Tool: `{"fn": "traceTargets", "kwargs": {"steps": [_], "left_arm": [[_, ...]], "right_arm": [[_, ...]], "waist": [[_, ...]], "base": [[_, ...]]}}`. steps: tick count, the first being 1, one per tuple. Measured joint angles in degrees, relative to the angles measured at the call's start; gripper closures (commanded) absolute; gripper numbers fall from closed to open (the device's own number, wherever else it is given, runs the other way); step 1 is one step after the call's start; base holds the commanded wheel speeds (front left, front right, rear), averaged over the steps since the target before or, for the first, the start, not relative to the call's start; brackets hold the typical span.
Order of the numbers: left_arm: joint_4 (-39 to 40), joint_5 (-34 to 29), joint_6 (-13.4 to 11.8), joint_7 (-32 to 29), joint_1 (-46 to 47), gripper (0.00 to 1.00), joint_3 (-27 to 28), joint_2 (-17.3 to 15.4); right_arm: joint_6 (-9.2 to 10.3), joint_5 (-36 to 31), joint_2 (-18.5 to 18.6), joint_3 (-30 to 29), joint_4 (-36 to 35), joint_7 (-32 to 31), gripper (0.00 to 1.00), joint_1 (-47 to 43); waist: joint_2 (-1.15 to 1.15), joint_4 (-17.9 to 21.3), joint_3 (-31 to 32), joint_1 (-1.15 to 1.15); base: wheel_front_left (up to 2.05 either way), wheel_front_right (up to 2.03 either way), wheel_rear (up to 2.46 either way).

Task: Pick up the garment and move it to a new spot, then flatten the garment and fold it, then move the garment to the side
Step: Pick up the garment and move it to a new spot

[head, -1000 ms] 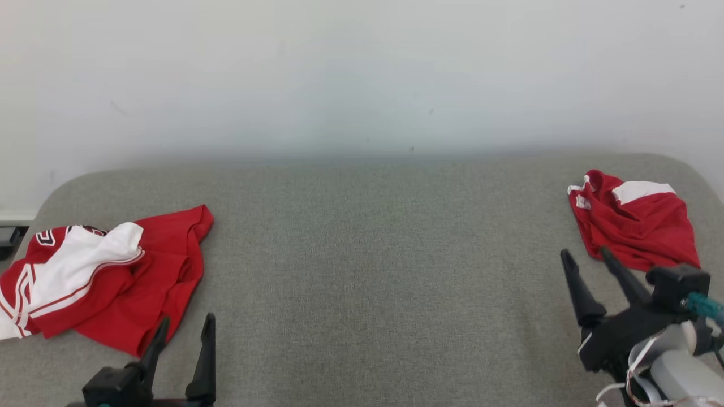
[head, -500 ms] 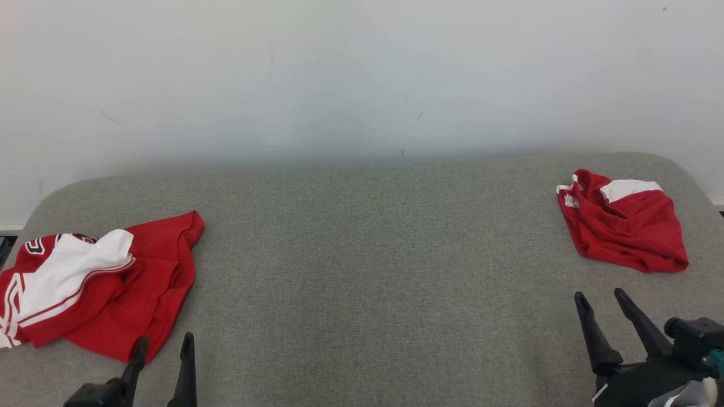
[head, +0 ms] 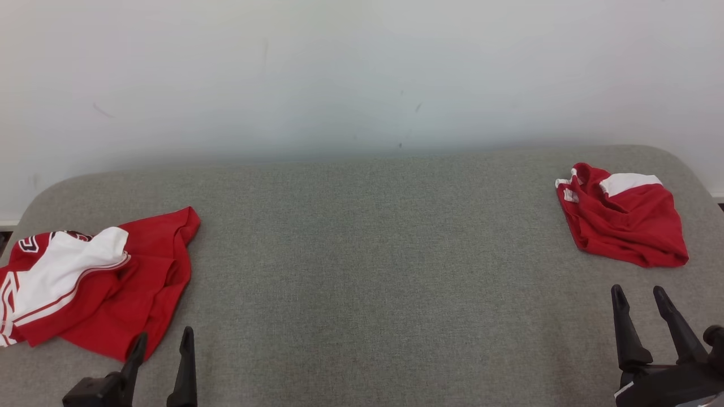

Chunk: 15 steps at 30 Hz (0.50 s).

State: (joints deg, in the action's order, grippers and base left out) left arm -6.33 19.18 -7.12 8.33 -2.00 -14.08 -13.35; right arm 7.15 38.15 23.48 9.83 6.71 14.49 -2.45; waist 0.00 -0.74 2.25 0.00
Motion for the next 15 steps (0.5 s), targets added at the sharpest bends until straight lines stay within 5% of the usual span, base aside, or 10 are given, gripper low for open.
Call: {"fn": "traceTargets", "kwargs": {"steps": [15], "left_arm": [[1.1, -1.6, 0.0, -1.8, 0.0, 0.0, 0.3, 0.2]], "right_arm": [[0.0, -4.8, -2.5, -4.0, -3.3, 0.1, 0.0, -2.1]], "waist": [[0.0, -0.4, -0.4, 0.0]], "base": [[0.0, 0.0, 0.0]]}}
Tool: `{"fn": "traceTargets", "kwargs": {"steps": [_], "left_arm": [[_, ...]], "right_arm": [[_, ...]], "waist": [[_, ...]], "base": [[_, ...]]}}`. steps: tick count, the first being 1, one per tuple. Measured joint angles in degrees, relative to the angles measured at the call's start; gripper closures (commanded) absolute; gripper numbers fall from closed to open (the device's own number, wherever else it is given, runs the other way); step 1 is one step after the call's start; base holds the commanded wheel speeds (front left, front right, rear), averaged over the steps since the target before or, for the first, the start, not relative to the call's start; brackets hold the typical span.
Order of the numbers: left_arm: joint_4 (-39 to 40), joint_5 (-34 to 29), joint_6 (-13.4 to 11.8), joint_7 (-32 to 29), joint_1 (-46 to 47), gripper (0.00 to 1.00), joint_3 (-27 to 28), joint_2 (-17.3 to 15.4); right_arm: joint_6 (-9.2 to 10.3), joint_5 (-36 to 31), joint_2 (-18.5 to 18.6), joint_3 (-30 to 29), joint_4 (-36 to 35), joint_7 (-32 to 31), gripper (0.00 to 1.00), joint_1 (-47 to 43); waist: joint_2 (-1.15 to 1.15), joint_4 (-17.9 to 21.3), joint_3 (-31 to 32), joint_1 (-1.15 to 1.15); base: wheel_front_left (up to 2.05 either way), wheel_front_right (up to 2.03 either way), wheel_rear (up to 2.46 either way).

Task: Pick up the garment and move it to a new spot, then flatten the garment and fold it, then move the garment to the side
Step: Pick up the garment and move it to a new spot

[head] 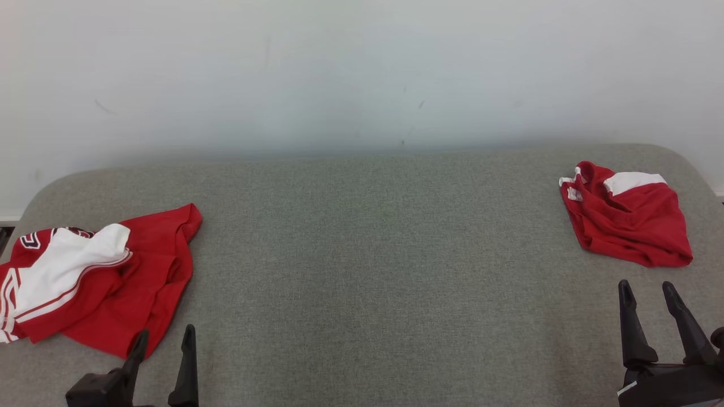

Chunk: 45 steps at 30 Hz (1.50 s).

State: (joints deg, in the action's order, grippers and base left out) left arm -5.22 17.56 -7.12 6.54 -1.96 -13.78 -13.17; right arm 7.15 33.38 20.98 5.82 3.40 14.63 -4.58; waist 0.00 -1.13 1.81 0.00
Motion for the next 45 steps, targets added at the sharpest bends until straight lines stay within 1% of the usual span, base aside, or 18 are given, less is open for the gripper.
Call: {"fn": "traceTargets", "kwargs": {"steps": [4, 8, 30, 36, 45], "left_arm": [[0.3, -1.7, 0.0, -0.5, 0.0, 0.0, 0.1, 0.0], [0.4, -2.0, 0.0, -1.1, 0.0, 0.0, 0.2, 0.0], [1.4, -3.6, 0.0, -4.0, 0.0, 0.0, 0.5, -0.1], [1.4, -5.7, 0.0, -5.3, 0.0, 0.0, 2.5, 0.5], [2.2, -7.1, 0.0, -6.6, 0.0, 0.0, 3.5, 1.6]], "right_arm": [[0.0, -2.0, -0.5, -0.5, -0.3, -0.1, 0.0, -0.4], [0.0, -2.9, -0.8, -1.0, -0.5, -1.1, 0.0, -0.9], [0.0, -5.5, -2.3, -3.4, -3.3, -5.9, 0.0, -1.1], [0.0, -6.4, -2.8, -3.9, -3.8, -6.7, 0.0, -1.8], [0.0, -6.8, -3.4, -4.7, -4.6, -8.2, 0.0, -2.1]], "waist": [[0.0, -0.2, -0.1, 0.0], [0.0, -0.4, -0.2, 0.0], [0.0, -0.7, -0.2, 0.0], [0.0, -0.7, -0.1, 0.0], [0.0, -0.8, -0.2, 0.0]], "base": [[0.0, 0.0, 0.0], [0.0, 0.0, 0.0], [0.0, 0.0, 0.0], [0.0, 0.0, 0.0], [0.0, 0.0, 0.0]]}}
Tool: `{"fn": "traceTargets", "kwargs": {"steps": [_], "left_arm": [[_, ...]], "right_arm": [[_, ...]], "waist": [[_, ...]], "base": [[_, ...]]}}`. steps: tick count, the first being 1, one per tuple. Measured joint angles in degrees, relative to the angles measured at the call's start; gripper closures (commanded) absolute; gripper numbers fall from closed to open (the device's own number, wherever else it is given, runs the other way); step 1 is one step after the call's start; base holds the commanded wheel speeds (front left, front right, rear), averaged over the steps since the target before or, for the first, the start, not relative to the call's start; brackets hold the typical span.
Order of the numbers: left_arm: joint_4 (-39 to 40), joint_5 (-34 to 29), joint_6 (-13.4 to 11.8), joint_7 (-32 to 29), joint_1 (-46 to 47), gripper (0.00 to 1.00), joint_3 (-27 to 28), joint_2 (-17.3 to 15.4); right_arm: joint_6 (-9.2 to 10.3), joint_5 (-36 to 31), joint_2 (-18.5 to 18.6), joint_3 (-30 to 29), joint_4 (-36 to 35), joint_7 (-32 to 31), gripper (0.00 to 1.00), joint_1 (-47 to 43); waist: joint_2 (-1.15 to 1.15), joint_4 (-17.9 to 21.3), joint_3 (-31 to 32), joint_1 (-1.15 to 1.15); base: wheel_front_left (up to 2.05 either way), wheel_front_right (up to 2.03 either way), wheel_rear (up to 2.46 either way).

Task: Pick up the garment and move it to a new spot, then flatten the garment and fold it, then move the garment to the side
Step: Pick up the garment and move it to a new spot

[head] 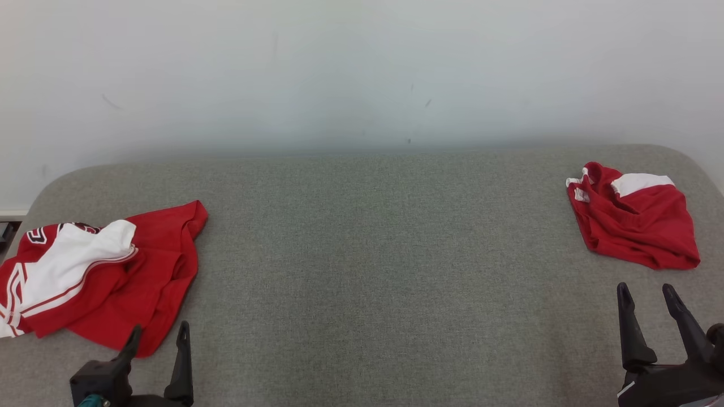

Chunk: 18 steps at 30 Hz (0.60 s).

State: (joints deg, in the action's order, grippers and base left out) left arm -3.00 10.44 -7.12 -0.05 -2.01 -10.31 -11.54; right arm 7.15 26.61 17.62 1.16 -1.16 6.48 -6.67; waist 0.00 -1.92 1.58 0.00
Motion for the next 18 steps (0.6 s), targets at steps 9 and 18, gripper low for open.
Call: {"fn": "traceTargets", "kwargs": {"steps": [9, 18], "left_arm": [[0.7, -2.2, 0.0, -1.0, 0.0, 0.0, 0.3, 0.3], [1.1, -2.8, 0.0, -2.2, 0.0, 0.0, 0.4, 0.5]], "right_arm": [[0.0, -0.3, -0.5, -0.6, -0.7, -1.1, 0.0, 0.0], [0.0, -0.5, -0.6, -1.1, -0.8, -2.0, 0.0, 0.0]], "waist": [[0.0, -0.1, -0.1, 0.0], [0.0, -0.3, -0.1, 0.0]], "base": [[0.0, 0.0, 0.0], [0.0, 0.0, 0.0]]}}
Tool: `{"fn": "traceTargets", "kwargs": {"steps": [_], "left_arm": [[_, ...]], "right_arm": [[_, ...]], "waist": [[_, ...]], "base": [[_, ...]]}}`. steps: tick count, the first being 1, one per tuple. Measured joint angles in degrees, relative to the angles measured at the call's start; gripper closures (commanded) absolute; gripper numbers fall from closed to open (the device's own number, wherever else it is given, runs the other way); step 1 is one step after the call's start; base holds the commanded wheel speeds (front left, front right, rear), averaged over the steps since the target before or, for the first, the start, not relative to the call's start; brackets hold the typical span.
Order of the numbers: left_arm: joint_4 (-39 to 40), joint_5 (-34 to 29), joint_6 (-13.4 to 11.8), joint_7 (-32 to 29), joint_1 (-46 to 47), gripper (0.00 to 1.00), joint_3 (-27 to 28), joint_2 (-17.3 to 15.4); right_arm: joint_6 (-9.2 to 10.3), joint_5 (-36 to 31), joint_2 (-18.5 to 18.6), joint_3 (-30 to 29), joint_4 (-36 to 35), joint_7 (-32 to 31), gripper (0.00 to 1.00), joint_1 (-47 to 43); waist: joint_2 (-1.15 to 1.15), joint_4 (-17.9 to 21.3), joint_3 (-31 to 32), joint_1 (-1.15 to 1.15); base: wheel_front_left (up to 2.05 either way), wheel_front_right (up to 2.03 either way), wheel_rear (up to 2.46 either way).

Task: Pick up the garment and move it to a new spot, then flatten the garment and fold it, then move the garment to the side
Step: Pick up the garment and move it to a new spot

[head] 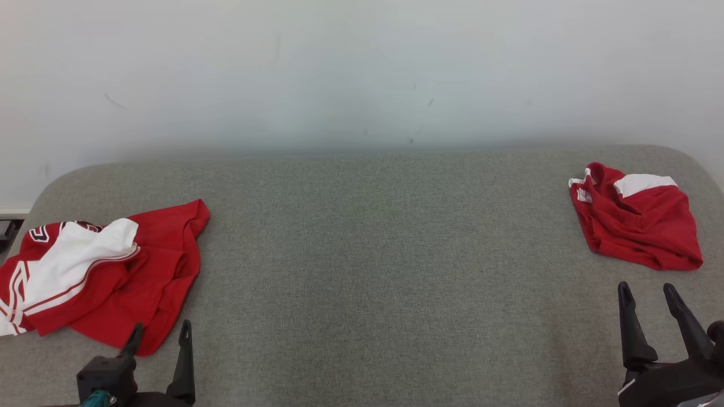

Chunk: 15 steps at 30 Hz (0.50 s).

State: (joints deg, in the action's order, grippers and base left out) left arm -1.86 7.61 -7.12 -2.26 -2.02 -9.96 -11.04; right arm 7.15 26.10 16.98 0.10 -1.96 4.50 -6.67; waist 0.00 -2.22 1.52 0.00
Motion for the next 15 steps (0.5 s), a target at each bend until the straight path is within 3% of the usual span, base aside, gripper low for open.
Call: {"fn": "traceTargets", "kwargs": {"steps": [15], "left_arm": [[0.9, -0.5, 0.0, -1.3, 0.2, 0.0, -0.4, 0.0]], "right_arm": [[0.18, 0.0, -0.8, -1.8, -0.3, -1.0, 0.0, -1.6]], "waist": [[0.0, -2.0, 0.0, 0.0]], "base": [[0.0, 0.0, 0.0]]}}
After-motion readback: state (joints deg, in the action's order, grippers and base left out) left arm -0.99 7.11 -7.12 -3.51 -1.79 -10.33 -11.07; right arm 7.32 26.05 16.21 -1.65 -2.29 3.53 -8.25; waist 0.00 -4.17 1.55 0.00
